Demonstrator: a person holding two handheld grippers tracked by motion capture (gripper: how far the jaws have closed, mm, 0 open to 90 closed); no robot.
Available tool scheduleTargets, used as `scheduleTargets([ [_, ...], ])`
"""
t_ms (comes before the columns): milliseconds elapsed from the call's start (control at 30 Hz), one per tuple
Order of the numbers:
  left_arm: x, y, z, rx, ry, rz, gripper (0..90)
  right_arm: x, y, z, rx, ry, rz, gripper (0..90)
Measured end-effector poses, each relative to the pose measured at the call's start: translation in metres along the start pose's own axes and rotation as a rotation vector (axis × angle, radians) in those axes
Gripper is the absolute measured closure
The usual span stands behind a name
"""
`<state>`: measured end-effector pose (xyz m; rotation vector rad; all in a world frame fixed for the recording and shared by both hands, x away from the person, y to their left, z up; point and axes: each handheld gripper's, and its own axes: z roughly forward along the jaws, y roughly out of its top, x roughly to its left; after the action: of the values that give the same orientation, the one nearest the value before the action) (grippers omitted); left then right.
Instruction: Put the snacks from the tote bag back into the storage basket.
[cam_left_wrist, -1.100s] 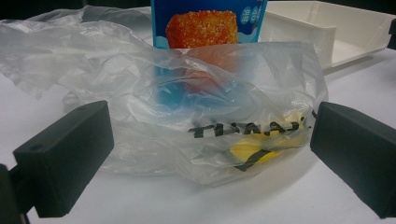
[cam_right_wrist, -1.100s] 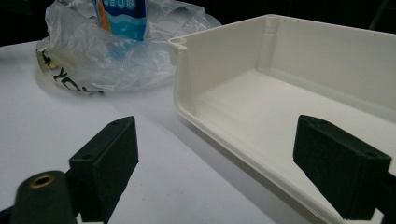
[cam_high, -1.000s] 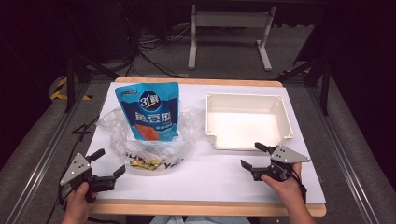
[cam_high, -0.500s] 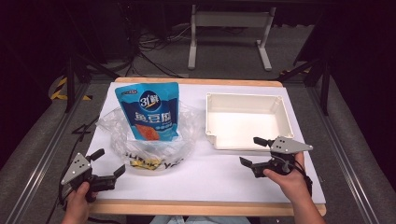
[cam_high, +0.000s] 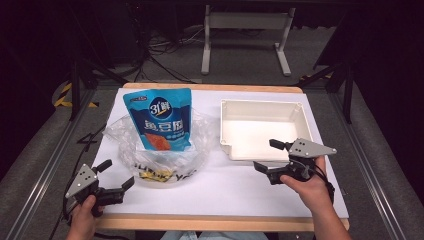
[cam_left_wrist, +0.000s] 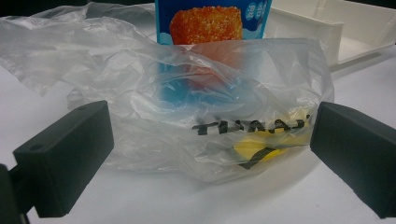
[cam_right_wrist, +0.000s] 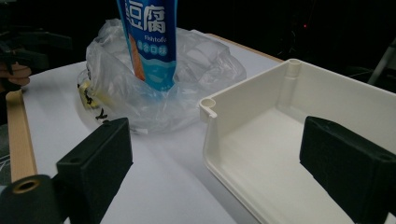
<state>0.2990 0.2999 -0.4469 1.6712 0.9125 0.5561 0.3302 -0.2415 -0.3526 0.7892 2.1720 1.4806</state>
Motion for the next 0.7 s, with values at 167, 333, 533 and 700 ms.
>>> scheduleTargets([
  [167, 0.000, 0.000, 0.000, -0.001, -0.001, -0.001, 0.2, 0.000, 0.008, 0.002, -0.015, 0.008, -0.004, 6.7],
  [333, 0.000, 0.000, -0.001, -0.001, -0.002, 0.000, 0.2, 0.003, 0.017, 0.005, 0.000, 0.036, -0.022, 5.5],
  [533, 0.000, 0.000, -0.001, -0.002, 0.000, -0.002, 0.2, 0.006, 0.030, 0.016, -0.011, 0.030, -0.051, 7.6],
  [700, 0.001, 0.000, -0.001, -0.004, 0.000, -0.005, 0.2, 0.009, 0.045, 0.029, -0.023, 0.052, -0.079, 6.0],
])
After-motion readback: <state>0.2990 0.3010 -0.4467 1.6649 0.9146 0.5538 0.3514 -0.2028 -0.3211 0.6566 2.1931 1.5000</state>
